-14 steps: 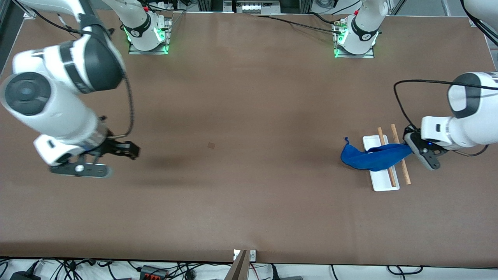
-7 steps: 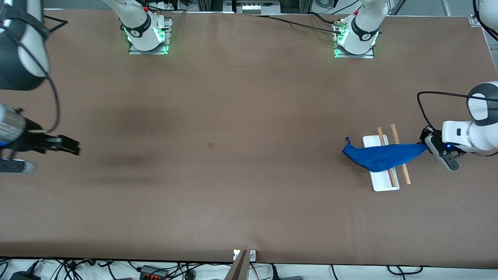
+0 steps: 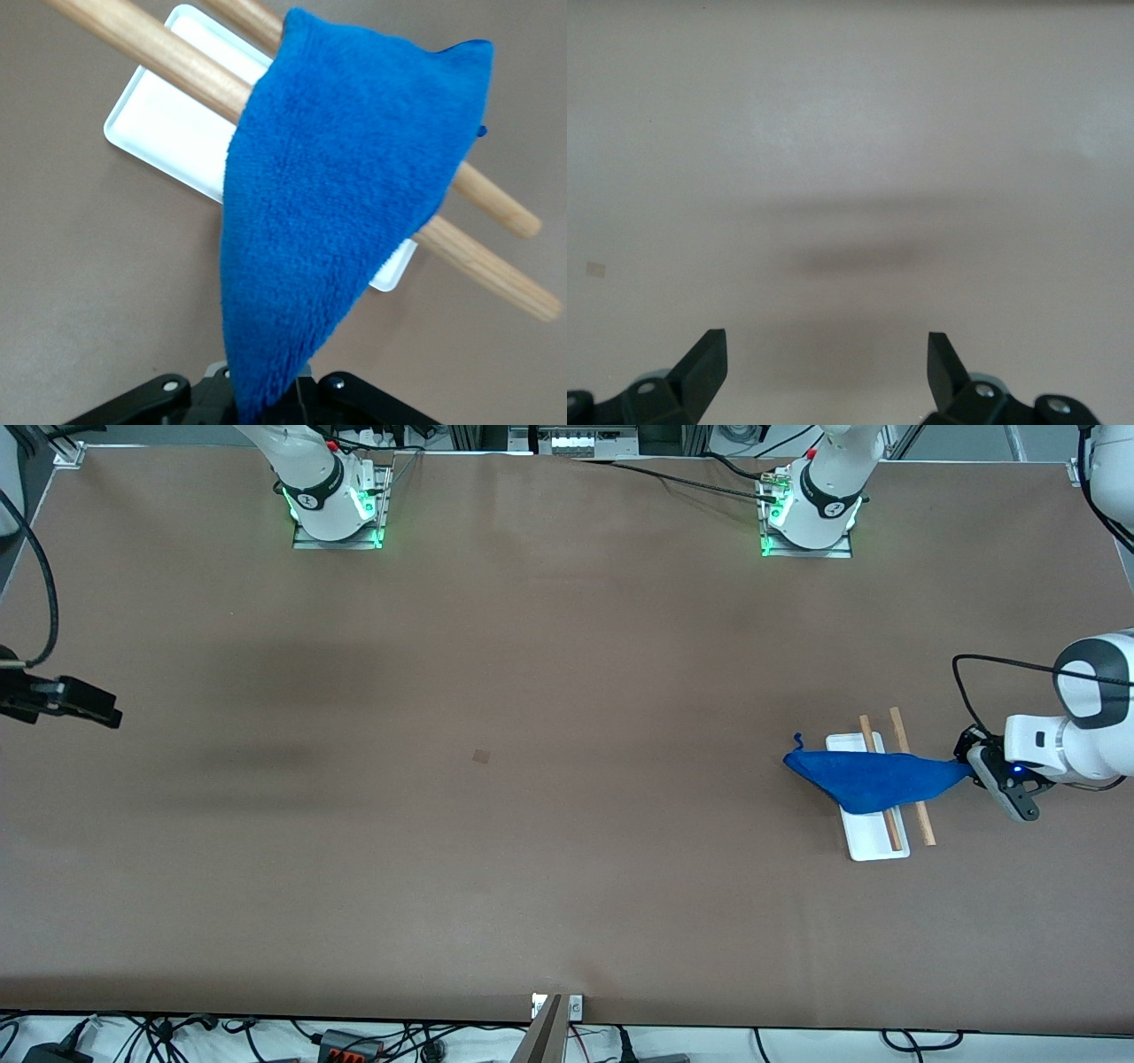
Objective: Pass towel and hang on rack
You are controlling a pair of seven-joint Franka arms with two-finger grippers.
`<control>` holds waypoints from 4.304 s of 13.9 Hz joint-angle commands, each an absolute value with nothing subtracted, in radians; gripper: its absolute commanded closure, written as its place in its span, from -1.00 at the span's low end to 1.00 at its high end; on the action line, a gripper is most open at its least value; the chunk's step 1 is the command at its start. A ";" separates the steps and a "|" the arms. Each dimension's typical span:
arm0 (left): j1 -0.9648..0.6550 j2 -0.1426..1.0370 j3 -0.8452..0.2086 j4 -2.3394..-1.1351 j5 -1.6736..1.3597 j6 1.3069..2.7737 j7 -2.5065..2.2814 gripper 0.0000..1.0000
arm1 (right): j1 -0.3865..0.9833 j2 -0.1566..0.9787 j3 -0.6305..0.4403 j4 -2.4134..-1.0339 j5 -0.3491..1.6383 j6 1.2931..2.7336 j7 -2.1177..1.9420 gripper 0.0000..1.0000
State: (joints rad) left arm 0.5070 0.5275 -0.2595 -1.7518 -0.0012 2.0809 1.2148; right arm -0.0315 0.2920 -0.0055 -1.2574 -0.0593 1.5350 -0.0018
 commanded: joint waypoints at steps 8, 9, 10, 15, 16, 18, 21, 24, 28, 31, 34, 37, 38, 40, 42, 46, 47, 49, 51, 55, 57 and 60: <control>0.554 0.615 -0.272 -1.724 0.017 2.171 1.292 0.78 | -0.048 0.006 -0.006 -1.706 -0.052 1.750 -0.028 -1.00; 0.551 0.617 -0.272 -1.724 0.017 2.169 1.287 0.12 | -0.048 0.006 -0.006 -1.703 -0.052 1.732 -0.028 -1.00; 0.552 0.623 -0.272 -1.723 0.015 2.169 1.296 -0.60 | -0.046 0.006 -0.006 -1.695 -0.052 1.727 -0.029 -1.00; 0.565 0.617 -0.275 -1.717 0.011 2.155 1.338 -1.00 | -0.044 0.024 -0.003 -1.649 -0.041 1.712 -0.029 -1.00; 0.565 0.611 -0.279 -1.715 0.011 2.146 1.335 -1.00 | -0.044 0.026 -0.003 -1.640 -0.041 1.710 -0.031 -1.00; 0.563 0.595 -0.279 -1.660 0.009 2.059 1.324 -1.00 | -0.044 0.025 -0.002 -1.638 -0.040 1.709 -0.032 -1.00; 0.557 0.594 -0.281 -1.534 0.009 1.887 1.280 -1.00 | -0.041 0.025 0.002 -1.637 -0.043 1.707 -0.037 -1.00; 0.549 0.589 -0.290 -1.430 0.017 1.772 1.166 -1.00 | -0.041 0.025 0.002 -1.628 -0.041 1.709 -0.066 -1.00; 0.546 0.477 -0.290 -1.411 0.005 1.730 0.983 -1.00 | -0.043 0.025 0.002 -1.629 -0.038 1.704 -0.060 -1.00; 0.543 0.411 -0.298 -1.404 0.002 1.672 0.977 -1.00 | -0.040 0.025 -0.002 -1.629 -0.038 1.701 -0.060 -1.00; 0.540 0.382 -0.330 -1.404 0.012 1.629 0.930 -1.00 | -0.037 0.025 -0.006 -1.629 -0.035 1.681 -0.055 -1.00; 0.540 0.345 -0.389 -1.404 0.017 1.531 0.728 -1.00 | -0.025 0.023 -0.009 -1.632 -0.037 1.680 -0.038 -1.00; 0.540 0.342 -0.406 -1.404 0.012 1.519 0.686 -1.00 | -0.031 0.025 -0.009 -1.632 -0.037 1.680 -0.041 -1.00; 0.538 0.339 -0.489 -1.399 0.027 1.516 0.612 -1.00 | -0.032 0.023 -0.008 -1.632 -0.037 1.680 -0.041 -1.00; 0.538 0.337 -0.523 -1.359 0.113 1.499 0.542 -1.00 | -0.029 0.014 -0.008 -1.637 -0.037 1.672 -0.041 -1.00; 0.493 0.319 -0.516 -1.358 0.126 1.463 0.448 -1.00 | -0.029 0.000 -0.008 -1.670 -0.037 1.683 -0.041 -1.00; 0.430 0.287 -0.482 -1.371 0.127 1.466 0.419 -1.00 | -0.029 -0.006 -0.009 -1.674 -0.035 1.687 -0.040 -1.00; 0.211 0.226 -0.274 -1.420 0.121 1.471 0.277 -1.00 | -0.028 -0.008 -0.008 -1.674 -0.035 1.693 -0.026 -1.00; 0.057 0.219 -0.091 -1.430 0.100 1.477 0.213 -1.00 | -0.026 -0.006 -0.008 -1.674 -0.035 1.692 -0.026 -1.00; 0.028 0.163 -0.055 -1.517 0.069 1.529 0.148 -1.00 | -0.026 -0.006 -0.006 -1.672 -0.035 1.690 -0.026 -1.00; -0.001 0.135 -0.046 -1.538 0.069 1.551 0.063 -1.00 | -0.025 -0.006 -0.005 -1.672 -0.035 1.690 -0.026 -1.00; 0.003 0.104 -0.019 -1.583 -0.024 1.562 0.052 -1.00 | -0.025 -0.006 -0.005 -1.672 -0.035 1.687 -0.026 -1.00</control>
